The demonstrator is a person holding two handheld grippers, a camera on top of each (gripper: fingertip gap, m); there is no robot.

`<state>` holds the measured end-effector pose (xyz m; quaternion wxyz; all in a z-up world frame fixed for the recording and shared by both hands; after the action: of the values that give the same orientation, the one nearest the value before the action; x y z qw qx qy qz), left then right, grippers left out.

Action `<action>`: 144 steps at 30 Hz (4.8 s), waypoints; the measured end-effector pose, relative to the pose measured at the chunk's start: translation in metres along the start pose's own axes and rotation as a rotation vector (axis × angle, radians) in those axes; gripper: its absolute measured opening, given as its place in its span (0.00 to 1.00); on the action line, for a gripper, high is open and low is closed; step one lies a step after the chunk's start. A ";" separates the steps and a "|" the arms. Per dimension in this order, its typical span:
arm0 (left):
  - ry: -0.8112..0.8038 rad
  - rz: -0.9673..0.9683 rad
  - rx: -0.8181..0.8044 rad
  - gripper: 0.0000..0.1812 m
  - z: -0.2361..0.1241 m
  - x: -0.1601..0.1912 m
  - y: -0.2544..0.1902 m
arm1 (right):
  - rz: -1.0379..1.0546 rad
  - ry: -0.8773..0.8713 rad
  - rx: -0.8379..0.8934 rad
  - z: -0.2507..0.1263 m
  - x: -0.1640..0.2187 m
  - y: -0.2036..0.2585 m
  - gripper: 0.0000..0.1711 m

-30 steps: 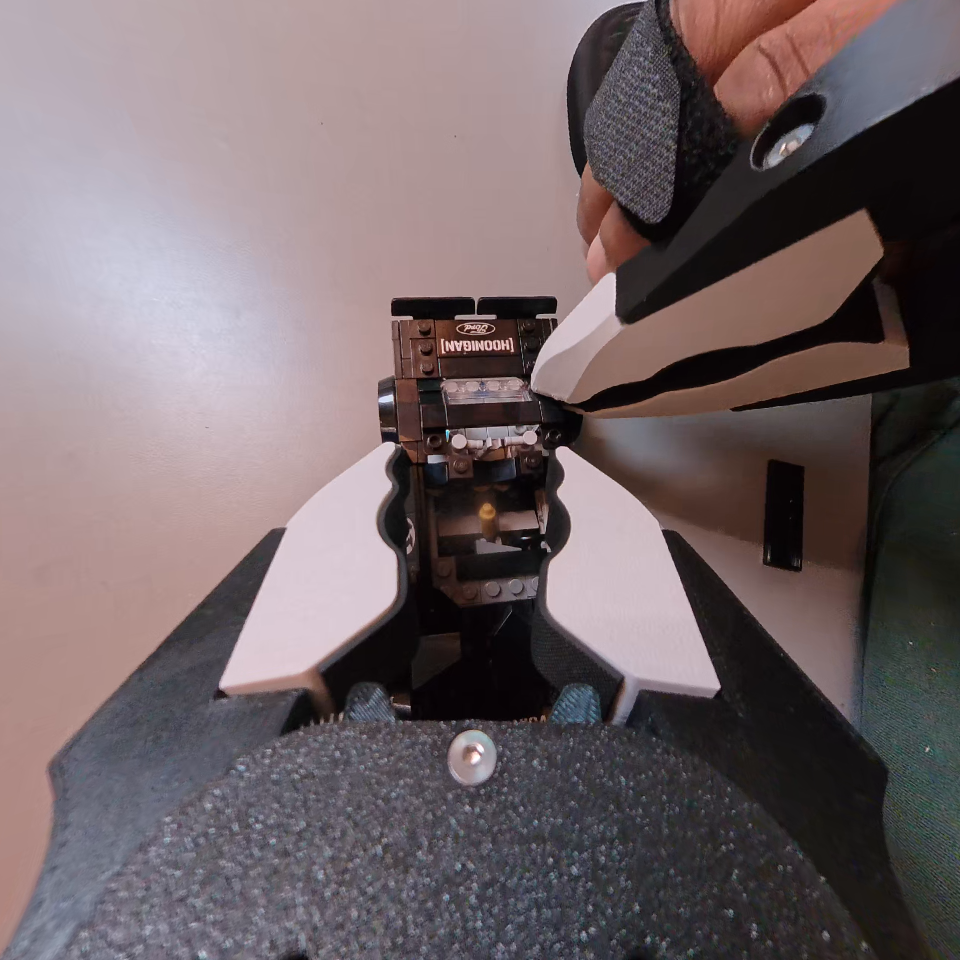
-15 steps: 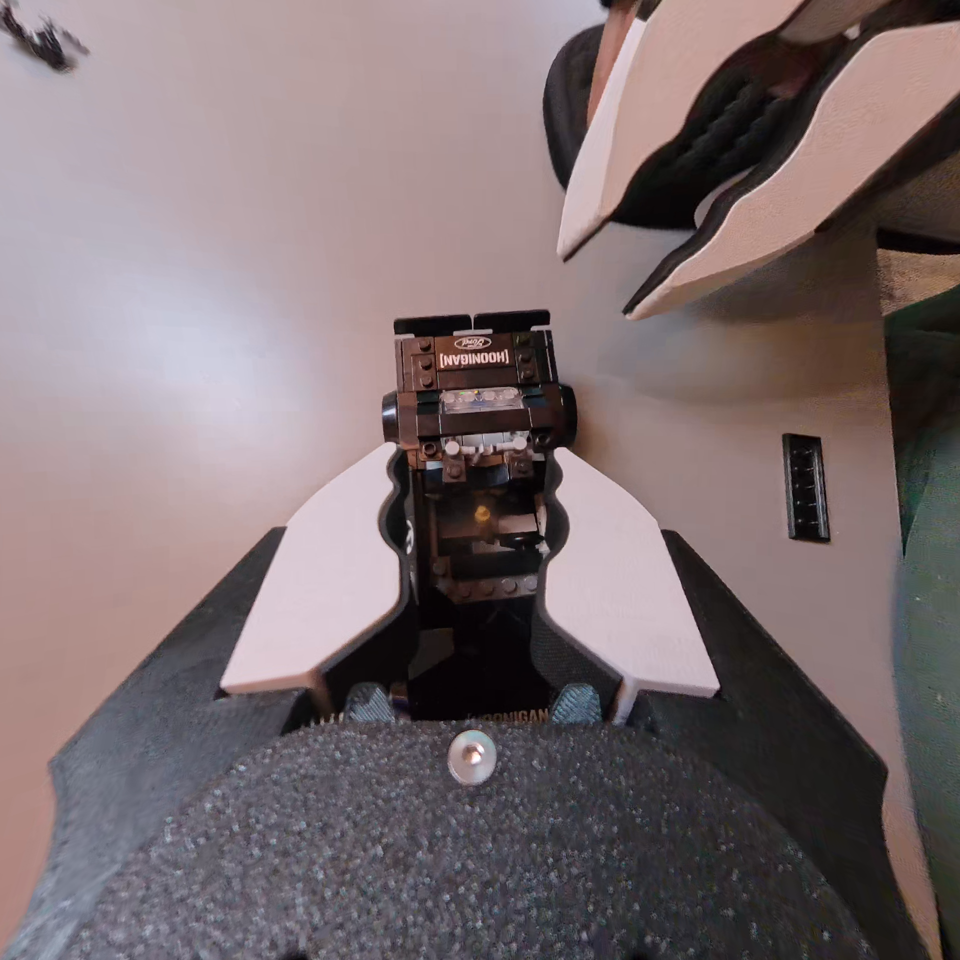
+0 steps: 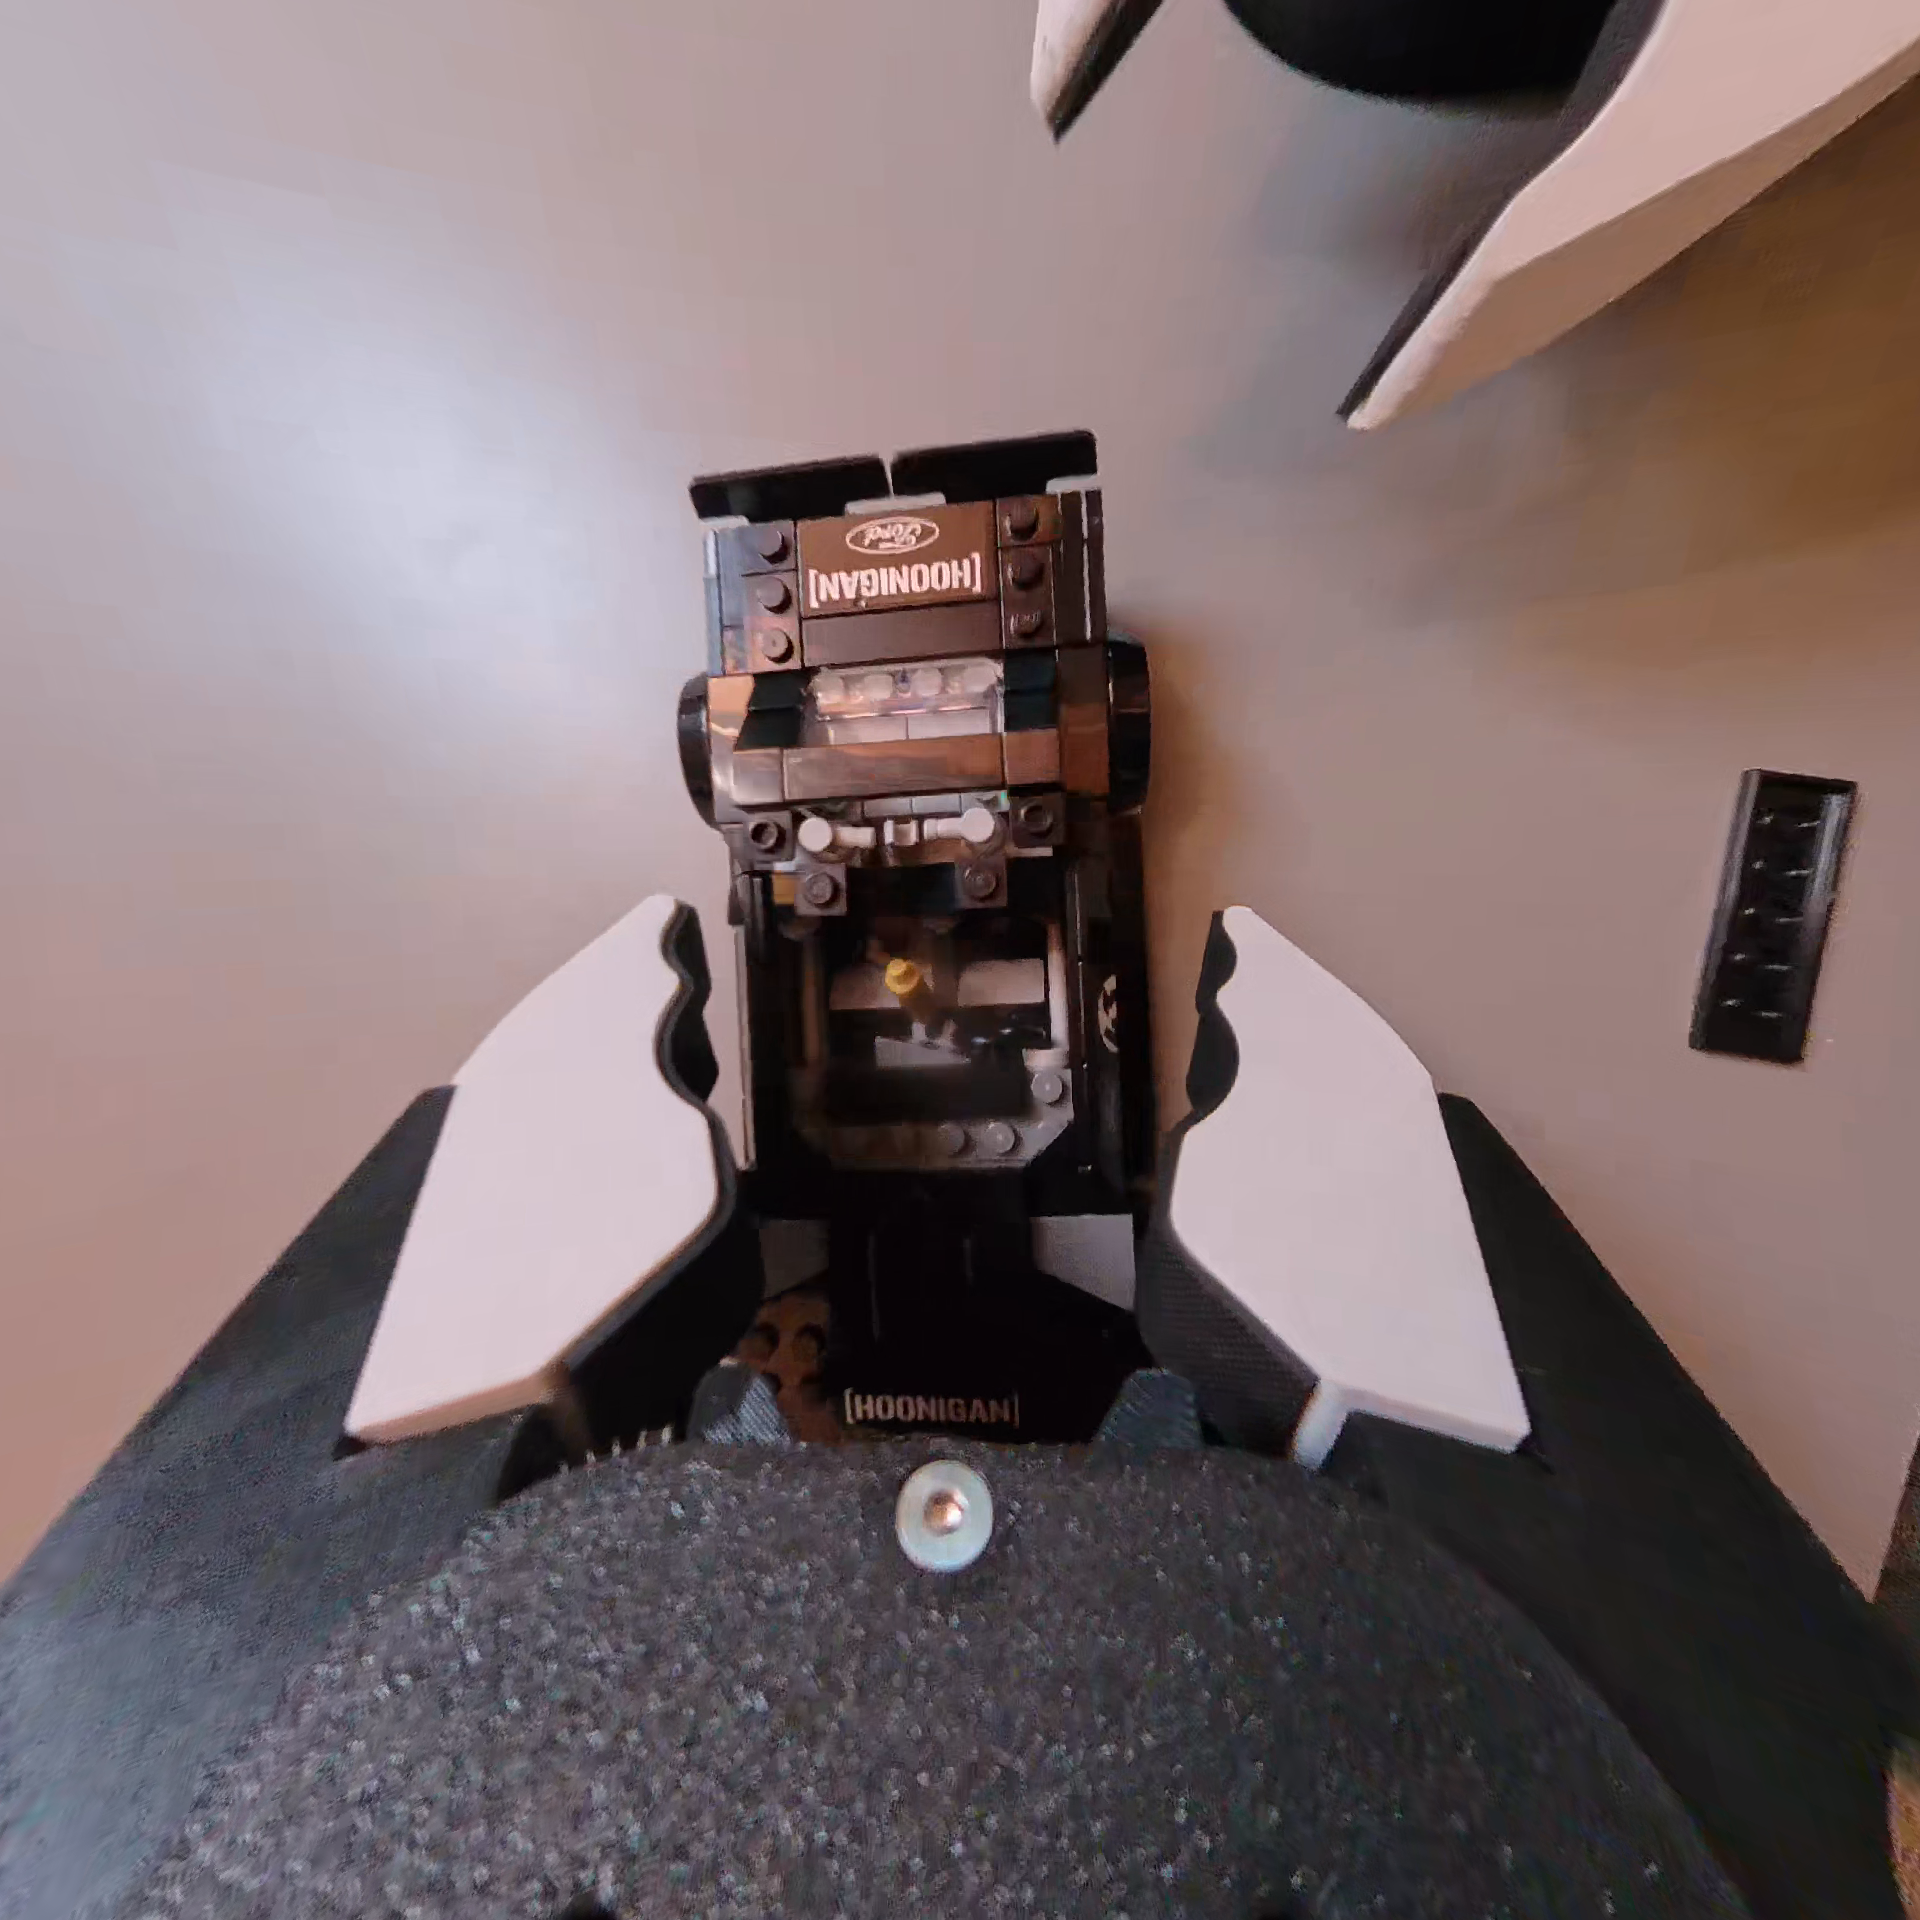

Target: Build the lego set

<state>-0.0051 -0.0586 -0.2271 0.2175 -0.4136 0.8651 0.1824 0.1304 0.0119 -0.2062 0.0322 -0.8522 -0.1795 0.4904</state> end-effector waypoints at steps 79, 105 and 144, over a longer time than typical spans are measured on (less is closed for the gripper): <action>-0.160 -0.157 0.029 0.46 0.007 0.033 0.070 | -0.118 0.281 -0.540 0.013 -0.009 0.090 0.16; -0.659 0.367 0.054 0.17 -0.057 -0.037 0.033 | 0.438 0.023 -0.568 0.026 -0.062 -0.051 0.09; -0.363 -0.460 0.434 0.28 0.011 -0.015 0.145 | 0.008 0.116 0.009 0.073 -0.023 -0.108 0.09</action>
<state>-0.1092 0.0417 -0.2094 0.4857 -0.5025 0.7151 0.0112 0.0291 0.0959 -0.2003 0.0446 -0.8798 -0.1717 0.4411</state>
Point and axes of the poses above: each gripper's, where its closed fingertips meet, z out along the fingers, x out of its underside, y = z × x across the jaws, the point moved 6 cm from there along -z, back along the fingers, and after that the axes turned 2 degrees about -x, right-handed, at the moved point
